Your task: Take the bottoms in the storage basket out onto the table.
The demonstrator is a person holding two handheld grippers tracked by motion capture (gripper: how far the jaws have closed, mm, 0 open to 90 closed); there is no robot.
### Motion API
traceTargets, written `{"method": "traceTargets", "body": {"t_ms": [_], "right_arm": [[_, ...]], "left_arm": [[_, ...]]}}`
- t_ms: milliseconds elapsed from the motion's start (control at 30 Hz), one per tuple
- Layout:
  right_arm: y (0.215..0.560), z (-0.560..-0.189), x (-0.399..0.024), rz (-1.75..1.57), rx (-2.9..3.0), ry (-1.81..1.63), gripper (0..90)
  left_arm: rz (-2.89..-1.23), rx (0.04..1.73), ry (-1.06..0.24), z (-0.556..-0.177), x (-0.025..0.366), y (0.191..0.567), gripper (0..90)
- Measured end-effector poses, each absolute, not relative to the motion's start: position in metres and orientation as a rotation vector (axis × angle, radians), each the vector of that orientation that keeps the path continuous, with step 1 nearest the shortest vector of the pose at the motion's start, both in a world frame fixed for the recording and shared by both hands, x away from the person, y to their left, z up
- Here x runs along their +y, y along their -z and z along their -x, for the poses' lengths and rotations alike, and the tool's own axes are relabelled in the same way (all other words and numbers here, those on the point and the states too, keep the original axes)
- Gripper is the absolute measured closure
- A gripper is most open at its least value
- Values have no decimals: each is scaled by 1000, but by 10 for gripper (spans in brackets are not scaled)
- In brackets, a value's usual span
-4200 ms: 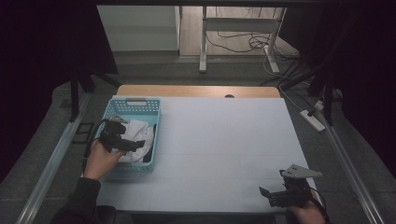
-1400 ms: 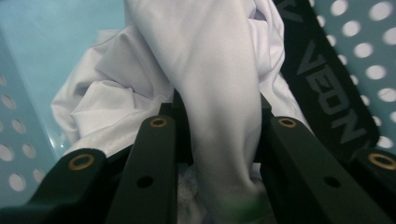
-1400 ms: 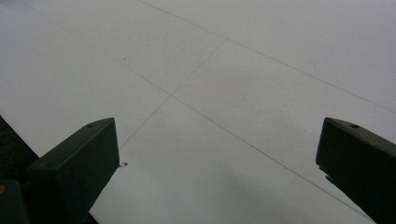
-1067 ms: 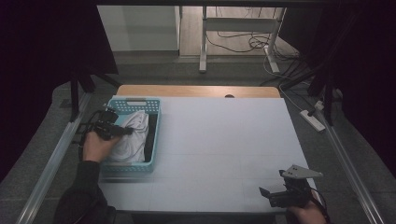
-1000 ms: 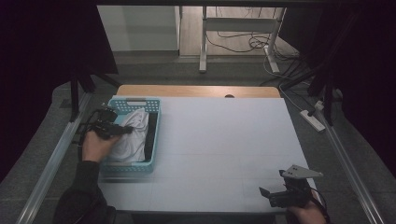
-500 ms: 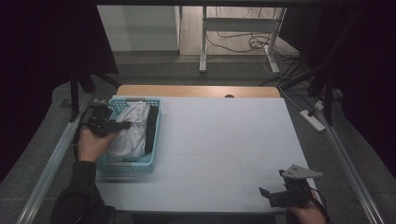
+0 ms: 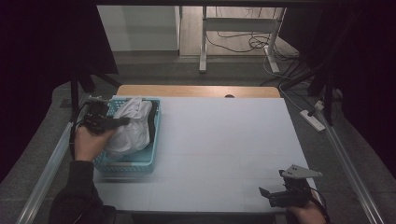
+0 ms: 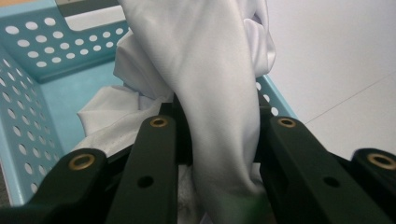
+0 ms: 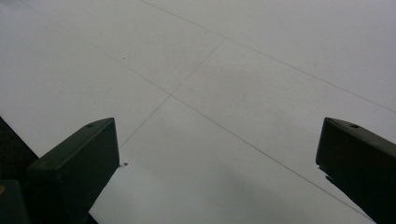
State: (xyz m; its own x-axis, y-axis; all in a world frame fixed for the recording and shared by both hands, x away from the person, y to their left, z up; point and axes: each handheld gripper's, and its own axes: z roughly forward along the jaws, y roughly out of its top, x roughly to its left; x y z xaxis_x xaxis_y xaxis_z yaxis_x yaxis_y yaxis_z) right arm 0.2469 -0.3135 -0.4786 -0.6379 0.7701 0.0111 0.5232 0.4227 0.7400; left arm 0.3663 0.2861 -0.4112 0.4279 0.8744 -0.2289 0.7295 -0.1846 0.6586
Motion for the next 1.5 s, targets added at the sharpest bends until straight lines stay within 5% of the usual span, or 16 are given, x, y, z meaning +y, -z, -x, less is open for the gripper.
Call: {"method": "traceTargets", "body": {"t_ms": [1500], "right_arm": [[479,-247,-314,-1122,2350,-1054,0]], "left_arm": [[-1974,1229,-322,-372,270,344,730]]}}
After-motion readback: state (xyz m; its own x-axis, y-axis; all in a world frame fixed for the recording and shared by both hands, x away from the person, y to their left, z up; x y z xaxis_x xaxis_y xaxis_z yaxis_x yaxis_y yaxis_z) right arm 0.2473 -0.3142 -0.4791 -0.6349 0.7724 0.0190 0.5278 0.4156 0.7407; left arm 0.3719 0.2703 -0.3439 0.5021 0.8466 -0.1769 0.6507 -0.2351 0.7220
